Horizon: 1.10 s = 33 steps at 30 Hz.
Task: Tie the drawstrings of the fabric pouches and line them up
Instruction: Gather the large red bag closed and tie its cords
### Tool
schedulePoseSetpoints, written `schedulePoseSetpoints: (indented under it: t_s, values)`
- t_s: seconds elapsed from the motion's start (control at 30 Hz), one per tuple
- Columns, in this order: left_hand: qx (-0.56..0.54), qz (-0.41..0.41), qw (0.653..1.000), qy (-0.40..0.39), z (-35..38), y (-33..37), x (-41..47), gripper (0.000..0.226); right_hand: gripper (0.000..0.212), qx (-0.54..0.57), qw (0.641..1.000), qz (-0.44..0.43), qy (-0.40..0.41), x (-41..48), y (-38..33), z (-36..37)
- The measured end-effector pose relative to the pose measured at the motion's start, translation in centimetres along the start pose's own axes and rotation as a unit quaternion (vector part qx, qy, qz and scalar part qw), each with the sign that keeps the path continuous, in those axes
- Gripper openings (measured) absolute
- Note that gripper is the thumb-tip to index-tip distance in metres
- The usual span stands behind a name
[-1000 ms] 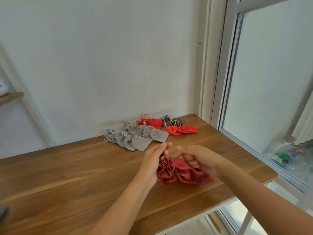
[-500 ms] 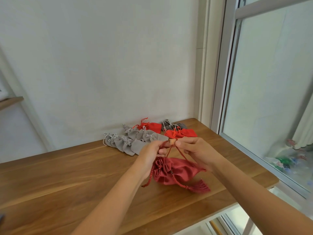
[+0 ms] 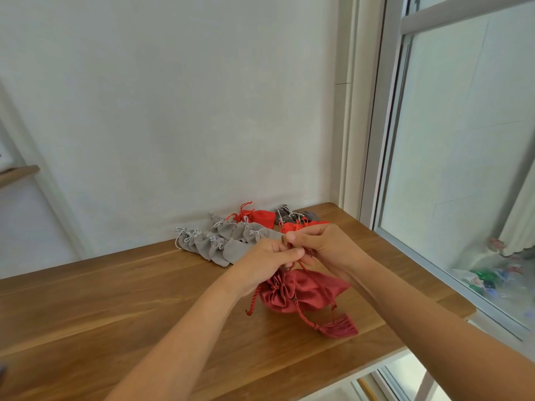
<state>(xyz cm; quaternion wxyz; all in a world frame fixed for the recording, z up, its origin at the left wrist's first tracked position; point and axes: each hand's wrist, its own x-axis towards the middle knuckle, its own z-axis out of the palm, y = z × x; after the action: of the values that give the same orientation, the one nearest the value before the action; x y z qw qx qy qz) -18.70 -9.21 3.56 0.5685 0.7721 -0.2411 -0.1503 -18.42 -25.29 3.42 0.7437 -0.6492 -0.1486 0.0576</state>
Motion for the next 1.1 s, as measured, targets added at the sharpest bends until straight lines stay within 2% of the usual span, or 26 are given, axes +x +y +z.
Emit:
schedulePoseSetpoints:
  t_s: [0.17,0.27,0.4,0.47,0.53,0.6,0.67,0.8,0.87,0.97,1.1]
  values:
    - [-0.024,-0.012,1.0,0.006,0.1,0.4,0.1,0.037,0.032,0.049,0.995,0.056,-0.06,0.1,0.0,-0.2]
    - [0.0,-0.016,1.0,0.003,-0.1,0.4,-0.1,0.05,0.026,0.025,0.993,0.079,-0.089,-0.2,-0.2,-0.8]
    - [0.012,-0.026,0.999,0.027,-0.1,-0.1,0.1,0.034,0.023,-0.052,0.995,0.072,-0.042,-0.2,-0.8,-1.0]
    - [0.009,-0.038,0.998,0.046,-0.1,-0.3,0.4,0.035,0.025,-0.108,0.992,0.071,-0.004,0.0,-1.2,-1.0]
    - [0.006,-0.047,0.996,0.072,-0.1,-0.4,0.7,0.038,0.027,-0.151,0.986,0.072,-0.013,0.1,-1.6,-1.2]
    - [-0.007,-0.05,0.994,0.093,-0.2,-0.3,0.8,0.037,0.021,-0.173,0.982,0.065,-0.026,0.0,-1.9,-1.2]
    - [-0.013,-0.05,0.994,0.1,-0.2,-0.3,0.9,0.037,0.022,-0.201,0.979,0.04,-0.007,-0.1,-2.0,-1.1]
    - [0.036,-0.051,0.99,0.127,0.0,-0.5,1.2,0.042,0.018,-0.337,0.939,-0.026,0.061,0.1,-1.9,-0.6]
    - [0.01,-0.04,0.988,0.147,0.2,-0.4,1.4,0.041,0.017,-0.386,0.917,-0.059,0.085,0.2,-2.1,-0.3]
    - [-0.058,-0.035,0.979,0.192,0.1,-0.3,1.5,0.033,0.015,-0.361,0.921,-0.106,0.103,-0.1,-2.5,-0.3]
    - [-0.164,-0.059,0.975,0.135,-0.6,-0.4,1.6,0.023,0.018,-0.249,0.952,-0.12,0.129,-0.2,-3.2,-0.6]
